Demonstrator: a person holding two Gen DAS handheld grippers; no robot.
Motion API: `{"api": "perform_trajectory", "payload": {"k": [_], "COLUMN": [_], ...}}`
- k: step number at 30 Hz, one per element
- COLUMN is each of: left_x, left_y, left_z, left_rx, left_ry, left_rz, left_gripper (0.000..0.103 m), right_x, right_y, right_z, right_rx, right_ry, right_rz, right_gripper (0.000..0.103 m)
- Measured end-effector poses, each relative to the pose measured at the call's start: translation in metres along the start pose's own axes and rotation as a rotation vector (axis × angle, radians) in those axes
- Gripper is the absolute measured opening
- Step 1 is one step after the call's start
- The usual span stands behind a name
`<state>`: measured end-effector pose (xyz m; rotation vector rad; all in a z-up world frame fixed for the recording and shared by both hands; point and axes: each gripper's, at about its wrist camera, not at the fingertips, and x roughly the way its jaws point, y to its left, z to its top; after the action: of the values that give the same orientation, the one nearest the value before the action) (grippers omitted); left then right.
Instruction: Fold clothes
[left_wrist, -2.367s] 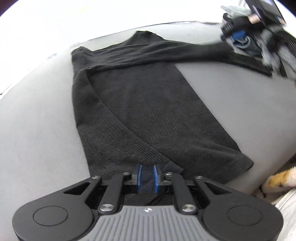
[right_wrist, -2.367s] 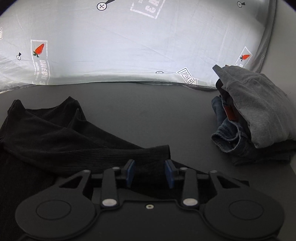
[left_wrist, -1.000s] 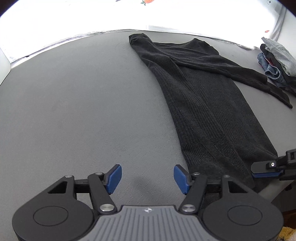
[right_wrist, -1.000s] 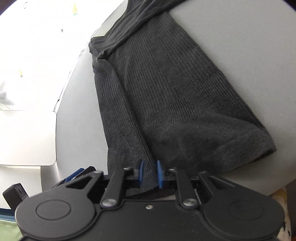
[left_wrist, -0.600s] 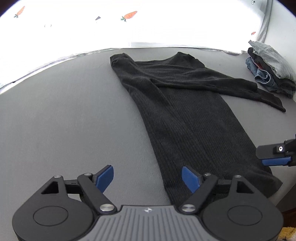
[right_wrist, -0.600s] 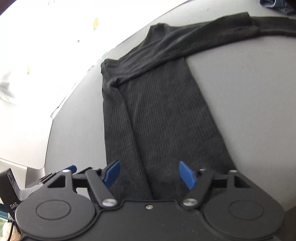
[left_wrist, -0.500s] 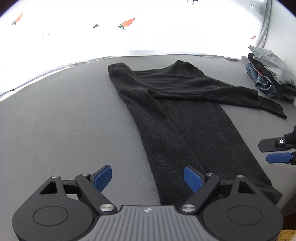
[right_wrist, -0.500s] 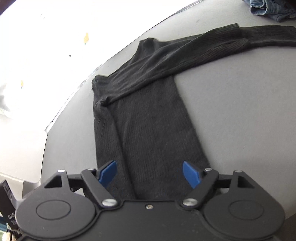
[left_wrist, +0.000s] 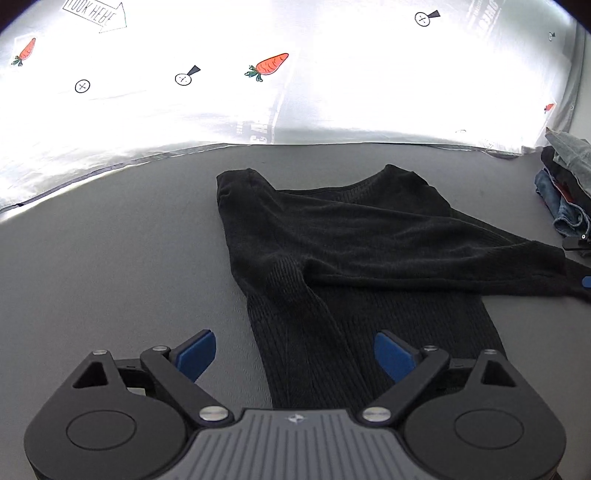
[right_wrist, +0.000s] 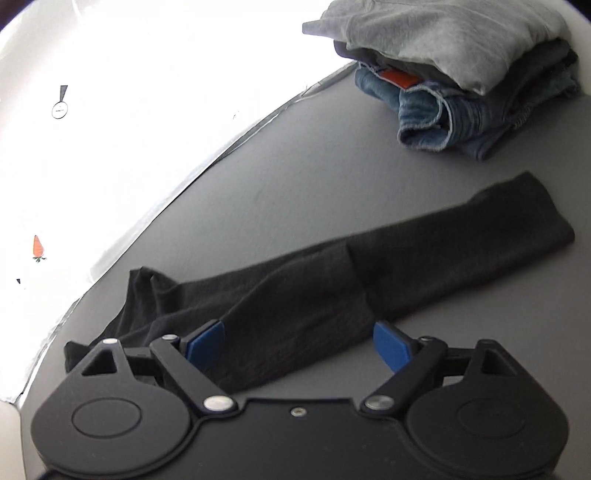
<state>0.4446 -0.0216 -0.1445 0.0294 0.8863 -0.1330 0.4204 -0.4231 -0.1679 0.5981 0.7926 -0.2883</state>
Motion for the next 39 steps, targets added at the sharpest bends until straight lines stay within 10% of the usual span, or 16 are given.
{"api": "perform_trajectory", "payload": {"k": [5, 7, 8, 17, 20, 24, 31, 33, 36, 39], "left_x": [0.034, 0.042, 0.044, 0.054, 0.054, 0.057, 0.079, 0.086, 0.091, 0.088], "left_y": [0.006, 0.005, 0.004, 0.012, 0.015, 0.019, 0.024, 0.025, 0.027, 0.025], "left_z": [0.035, 0.044, 0.046, 0.048, 0.050, 0.057, 0.073, 0.078, 0.087, 0.093], "left_rx": [-0.086, -0.077, -0.062, -0.035, -0.022, -0.015, 0.024, 0.031, 0.031, 0.033], "left_ry": [0.037, 0.033, 0.031, 0.051, 0.044, 0.028, 0.022, 0.017, -0.005, -0.052], "left_rz": [-0.015, -0.013, -0.004, 0.021, 0.034, 0.052, 0.098, 0.115, 0.129, 0.117], "left_gripper": [0.093, 0.093, 0.093, 0.093, 0.093, 0.093, 0.093, 0.093, 0.093, 0.093], "right_x": [0.047, 0.050, 0.047, 0.003, 0.017, 0.001, 0.028, 0.040, 0.043, 0.021], "right_y": [-0.006, -0.001, 0.005, -0.011, -0.012, -0.020, -0.027, -0.024, -0.011, 0.002], "right_z": [0.030, 0.029, 0.025, 0.012, -0.001, 0.002, 0.022, 0.023, 0.023, 0.032], "right_rx": [-0.090, -0.149, -0.205, -0.160, -0.222, -0.124, -0.065, -0.073, -0.124, -0.126], "right_ry": [0.073, 0.079, 0.069, 0.081, 0.141, 0.051, 0.034, 0.063, 0.054, -0.048], "right_rz": [-0.034, -0.049, -0.079, -0.135, -0.265, -0.210, -0.139, -0.105, -0.146, -0.118], "right_gripper": [0.071, 0.016, 0.008, 0.009, 0.017, 0.067, 0.067, 0.064, 0.007, 0.007]}}
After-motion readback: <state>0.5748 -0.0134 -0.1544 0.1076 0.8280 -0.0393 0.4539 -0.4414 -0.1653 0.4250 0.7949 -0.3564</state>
